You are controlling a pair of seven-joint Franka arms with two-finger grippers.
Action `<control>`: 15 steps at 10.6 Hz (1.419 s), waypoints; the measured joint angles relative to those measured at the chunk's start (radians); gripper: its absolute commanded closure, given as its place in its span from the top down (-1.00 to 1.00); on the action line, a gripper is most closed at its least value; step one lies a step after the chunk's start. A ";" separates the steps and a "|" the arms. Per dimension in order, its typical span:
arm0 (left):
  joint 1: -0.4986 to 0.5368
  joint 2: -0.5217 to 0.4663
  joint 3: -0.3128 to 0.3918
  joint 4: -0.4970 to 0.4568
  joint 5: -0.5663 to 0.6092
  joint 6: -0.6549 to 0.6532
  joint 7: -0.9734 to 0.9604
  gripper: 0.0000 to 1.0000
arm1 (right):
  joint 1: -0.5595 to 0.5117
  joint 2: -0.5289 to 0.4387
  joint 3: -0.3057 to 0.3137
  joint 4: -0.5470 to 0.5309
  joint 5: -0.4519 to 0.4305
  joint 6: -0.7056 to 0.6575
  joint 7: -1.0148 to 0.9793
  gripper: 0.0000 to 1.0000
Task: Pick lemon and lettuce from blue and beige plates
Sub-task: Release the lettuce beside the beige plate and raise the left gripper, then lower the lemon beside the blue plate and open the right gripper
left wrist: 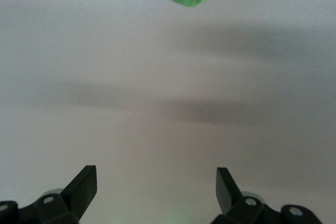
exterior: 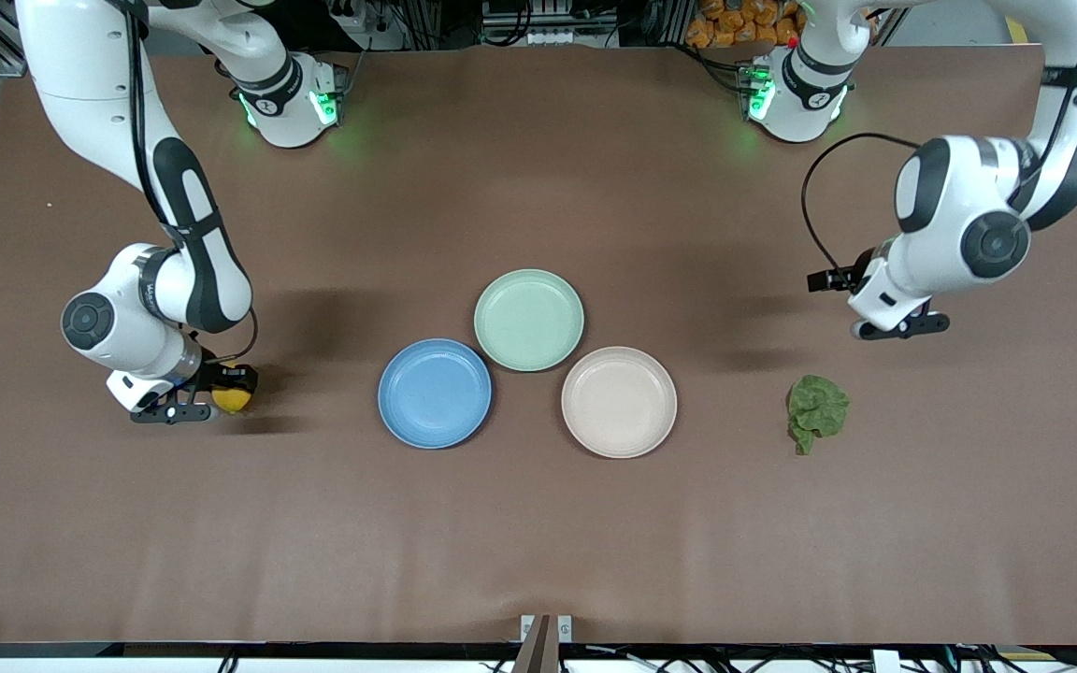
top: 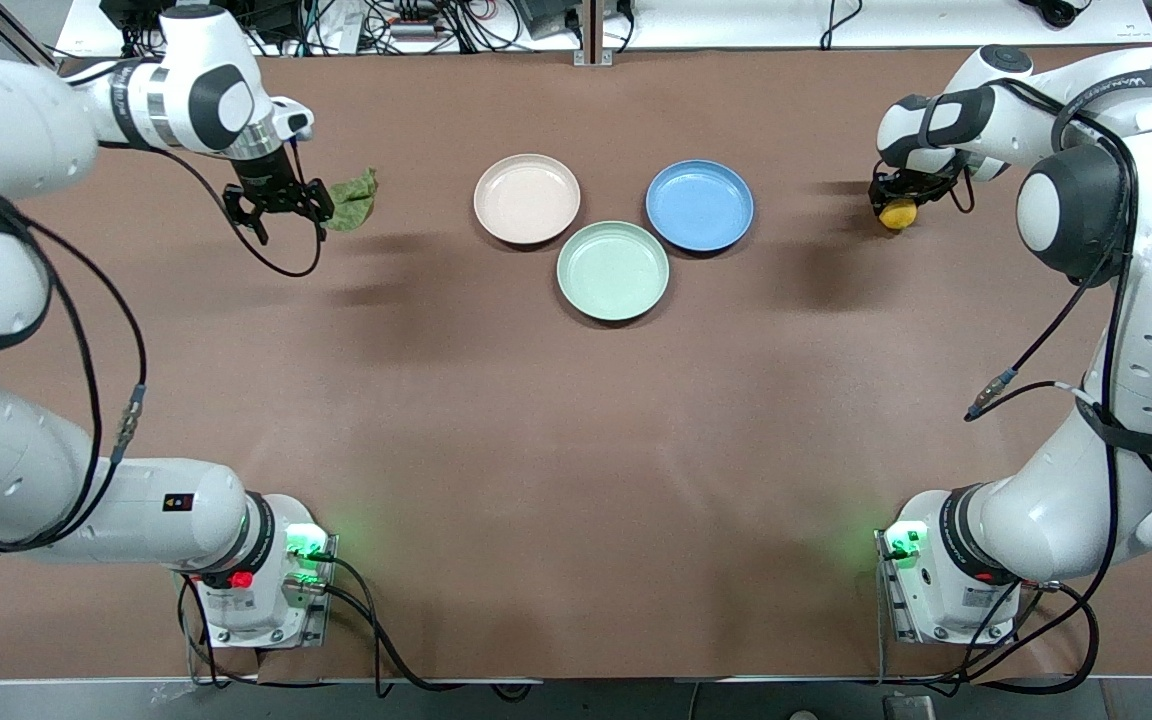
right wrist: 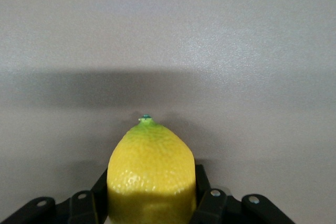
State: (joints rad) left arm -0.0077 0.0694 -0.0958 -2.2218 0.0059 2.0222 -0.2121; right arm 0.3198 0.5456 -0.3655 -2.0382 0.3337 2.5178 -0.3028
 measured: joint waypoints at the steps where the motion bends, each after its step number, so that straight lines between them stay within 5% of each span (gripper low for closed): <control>1: -0.001 -0.034 0.000 -0.001 -0.001 0.013 0.000 1.00 | 0.000 0.000 0.000 0.000 0.000 0.000 -0.001 0.56; 2: -0.001 -0.070 -0.001 0.008 -0.001 0.035 0.000 1.00 | 0.000 0.000 0.000 0.000 0.000 -0.001 -0.001 1.00; 5: -0.001 -0.127 -0.015 0.129 -0.002 0.045 0.000 1.00 | 0.000 0.000 0.003 0.003 0.000 -0.042 -0.003 1.00; 8: -0.001 -0.127 -0.018 0.240 -0.002 0.037 0.000 1.00 | 0.000 -0.019 0.000 0.080 0.001 -0.223 -0.004 1.00; 15: 0.010 -0.116 -0.012 0.545 -0.002 -0.298 0.020 1.00 | -0.001 -0.082 -0.062 0.213 0.001 -0.484 -0.013 1.00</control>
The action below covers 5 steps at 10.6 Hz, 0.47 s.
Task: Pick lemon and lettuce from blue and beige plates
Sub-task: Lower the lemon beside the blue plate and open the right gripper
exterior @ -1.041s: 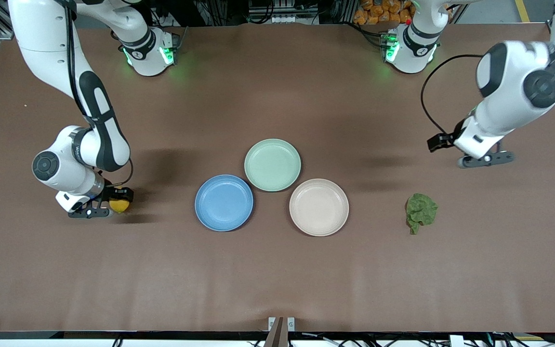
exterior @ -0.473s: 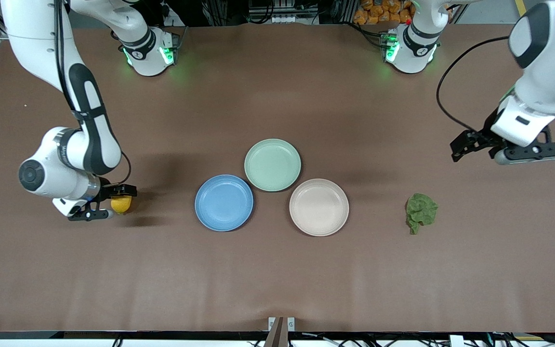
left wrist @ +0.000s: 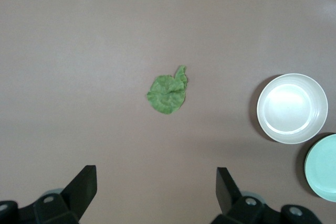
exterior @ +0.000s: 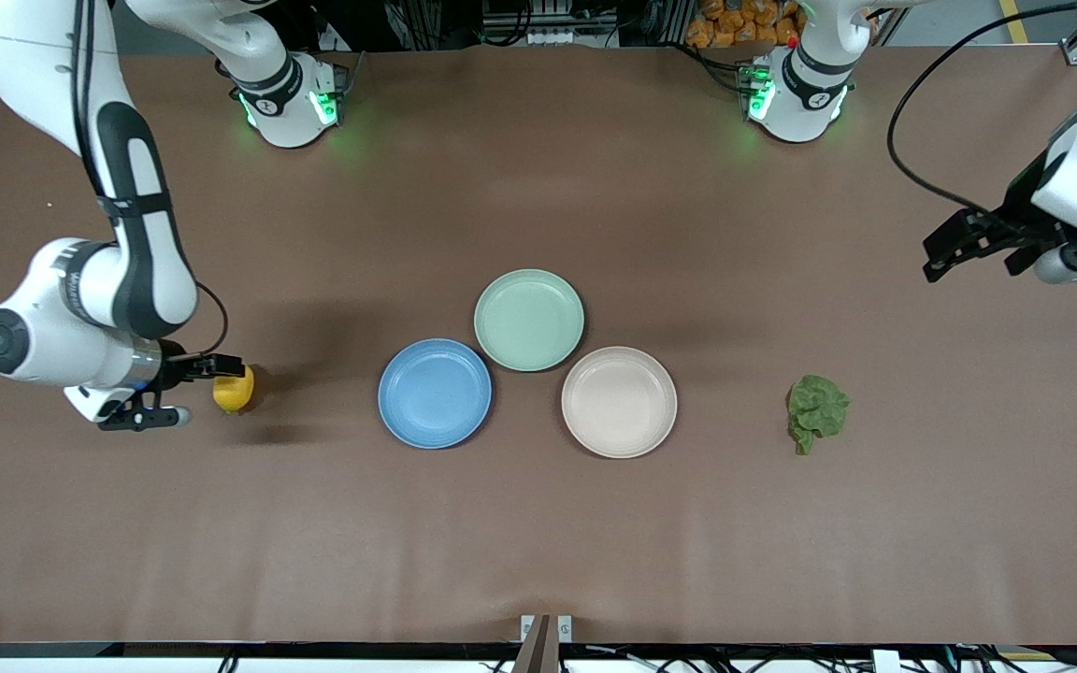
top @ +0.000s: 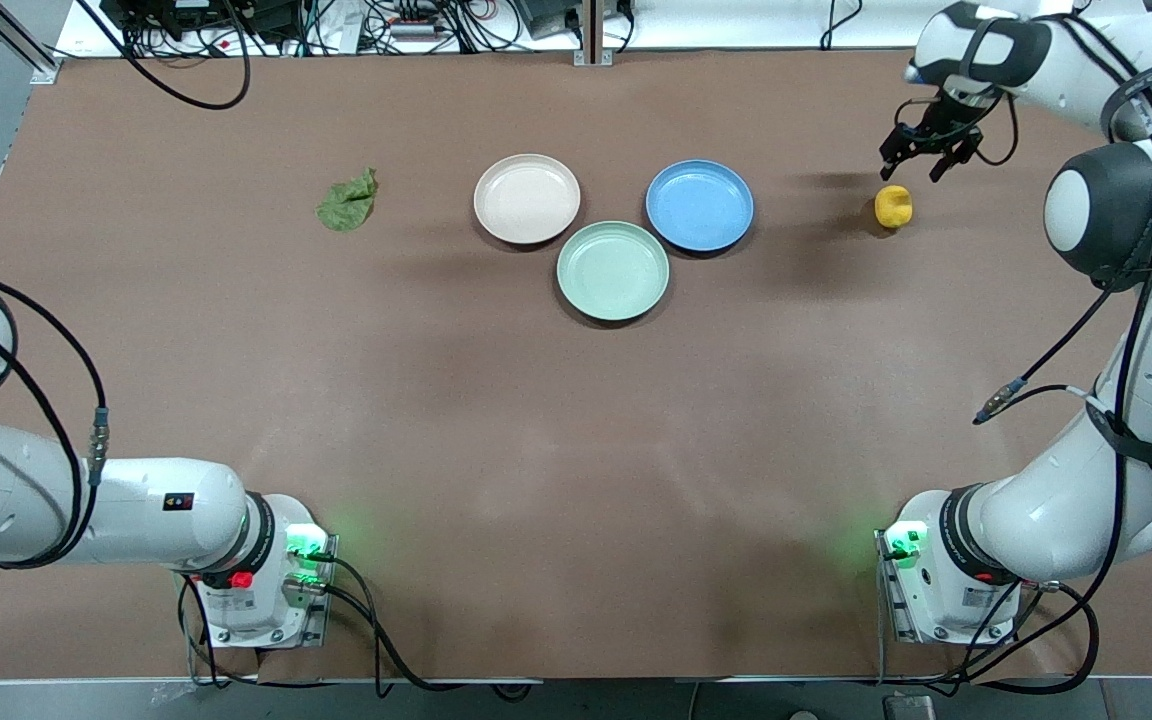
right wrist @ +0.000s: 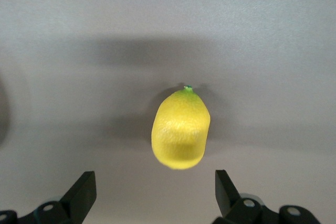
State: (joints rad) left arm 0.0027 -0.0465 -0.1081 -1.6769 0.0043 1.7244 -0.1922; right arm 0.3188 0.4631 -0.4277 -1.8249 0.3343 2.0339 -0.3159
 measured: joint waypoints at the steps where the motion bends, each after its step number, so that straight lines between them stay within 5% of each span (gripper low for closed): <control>1: 0.000 0.001 0.000 0.012 0.000 -0.031 0.001 1.00 | 0.000 -0.008 -0.008 0.021 -0.002 -0.035 -0.002 1.00; 5: 0.000 0.004 -0.001 0.029 0.000 -0.095 0.023 1.00 | 0.000 -0.024 -0.018 0.137 -0.064 -0.208 -0.006 1.00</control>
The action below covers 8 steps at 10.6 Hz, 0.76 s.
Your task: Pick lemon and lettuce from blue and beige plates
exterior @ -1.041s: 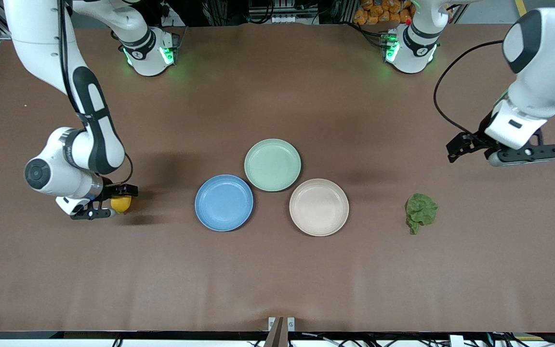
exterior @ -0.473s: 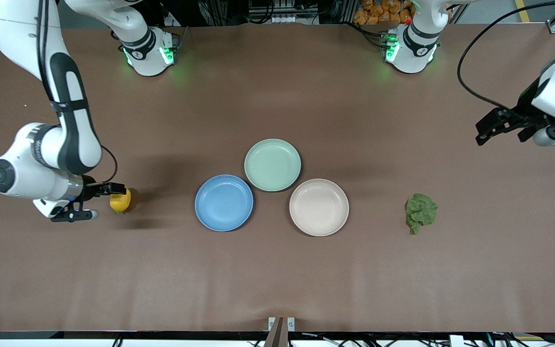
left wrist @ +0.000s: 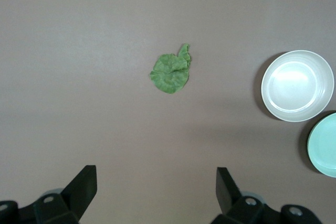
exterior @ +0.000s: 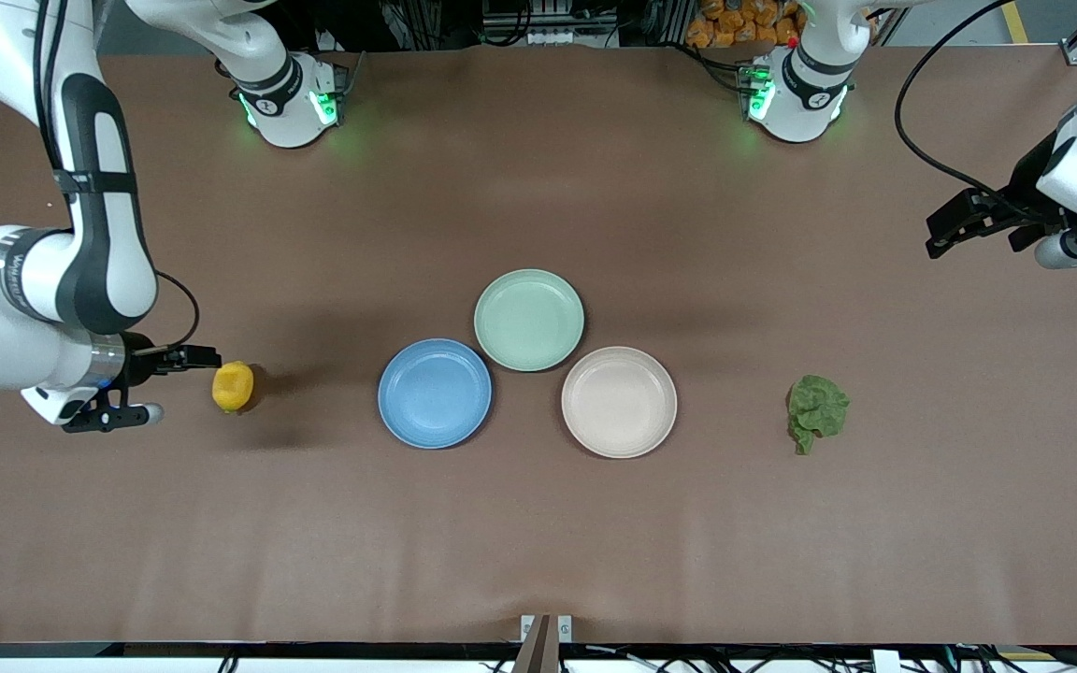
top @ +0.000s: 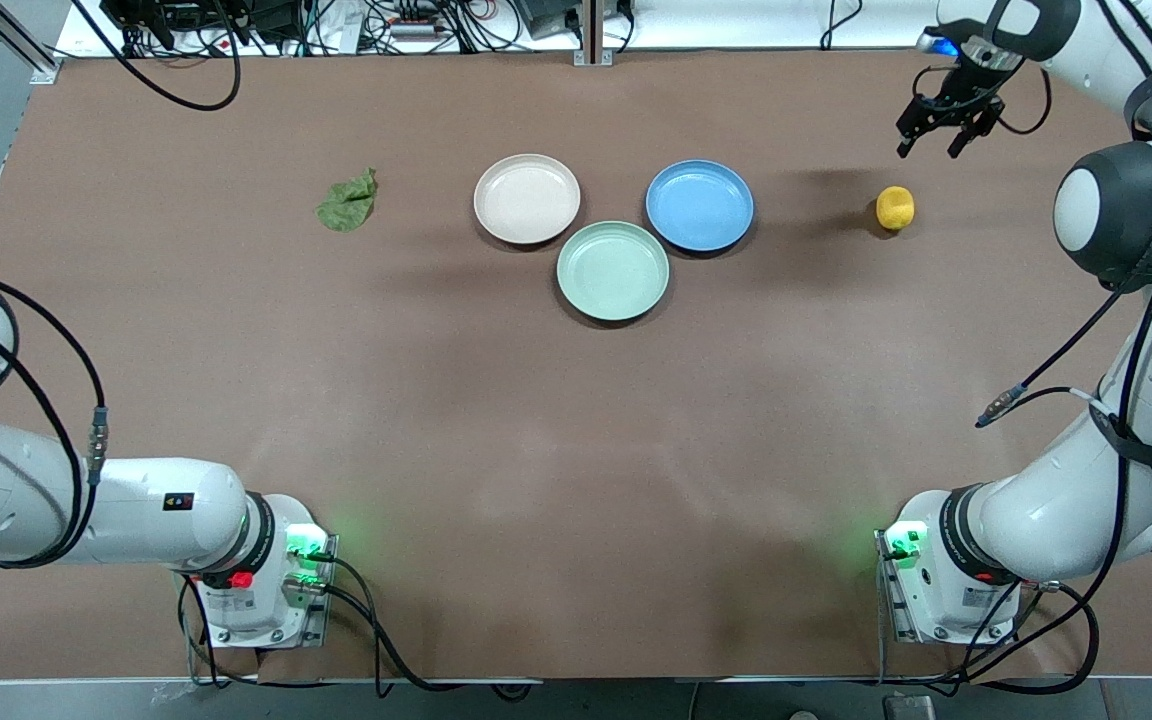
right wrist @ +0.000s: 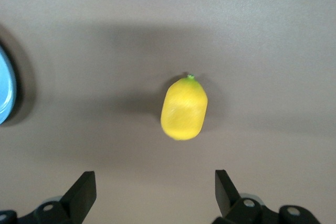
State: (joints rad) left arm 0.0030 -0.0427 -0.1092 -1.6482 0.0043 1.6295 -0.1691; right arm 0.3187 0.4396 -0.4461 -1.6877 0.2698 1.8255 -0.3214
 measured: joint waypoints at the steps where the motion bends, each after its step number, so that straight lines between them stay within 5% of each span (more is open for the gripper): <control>1: 0.002 0.000 0.001 0.000 0.000 -0.002 0.014 1.00 | 0.000 -0.020 0.000 0.015 -0.016 -0.036 0.000 1.00; 8: 0.015 0.002 0.010 0.005 0.000 -0.003 0.038 1.00 | 0.002 -0.169 0.003 0.036 -0.106 -0.195 -0.001 1.00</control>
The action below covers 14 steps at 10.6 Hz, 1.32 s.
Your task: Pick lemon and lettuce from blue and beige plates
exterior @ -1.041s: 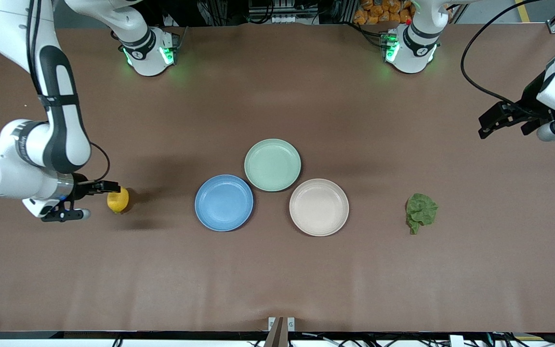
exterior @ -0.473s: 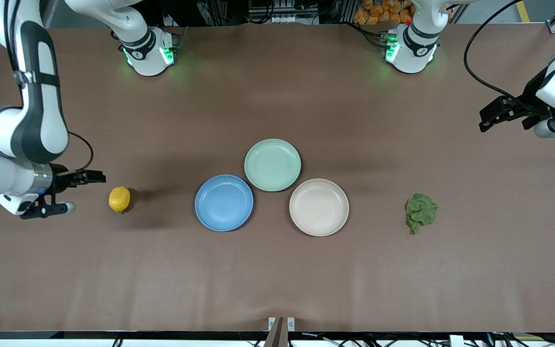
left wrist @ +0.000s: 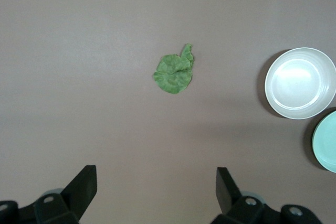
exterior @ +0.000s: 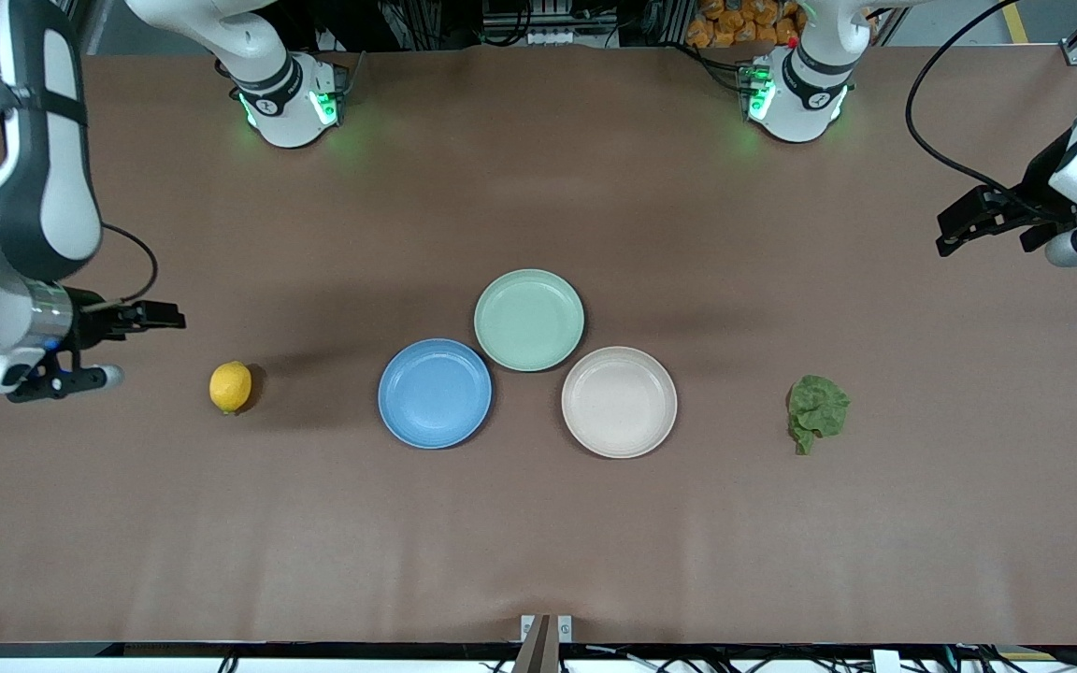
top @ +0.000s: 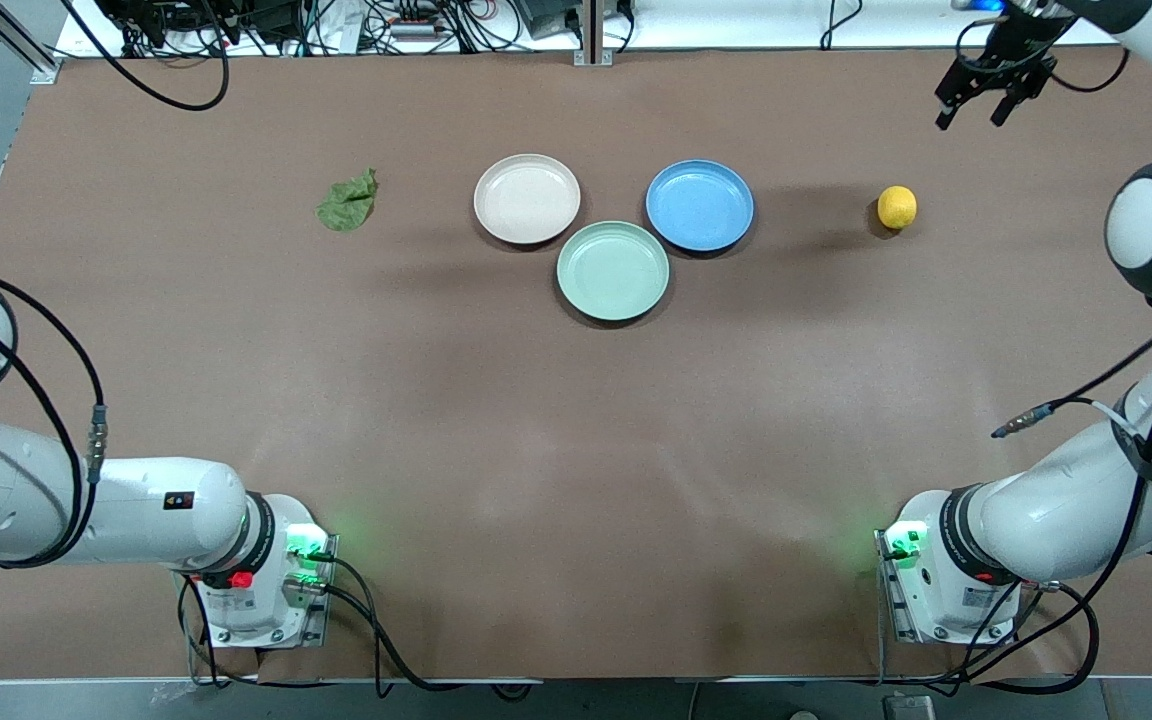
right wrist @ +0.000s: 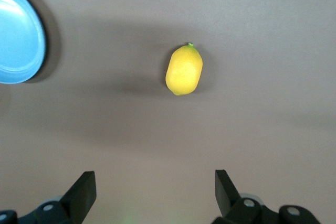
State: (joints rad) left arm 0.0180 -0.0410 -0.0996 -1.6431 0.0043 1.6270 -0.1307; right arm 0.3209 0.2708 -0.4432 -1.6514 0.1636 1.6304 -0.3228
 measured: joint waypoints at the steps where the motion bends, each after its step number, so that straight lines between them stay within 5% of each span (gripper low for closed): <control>1: 0.009 0.000 0.000 0.000 0.000 0.000 0.019 1.00 | 0.000 -0.025 0.002 0.017 -0.006 -0.039 0.000 1.00; 10: 0.028 0.004 0.001 0.003 0.000 -0.001 0.042 1.00 | 0.035 -0.044 0.017 0.154 -0.026 -0.119 0.000 1.00; 14: 0.027 0.004 -0.014 0.012 -0.008 -0.001 0.042 1.00 | -0.114 -0.044 0.181 0.157 -0.036 -0.114 -0.001 1.00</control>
State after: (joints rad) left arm 0.0448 -0.0366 -0.1135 -1.6312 -0.0041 1.6260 -0.0884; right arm 0.2070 0.2269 -0.2624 -1.4949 0.1272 1.5161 -0.3240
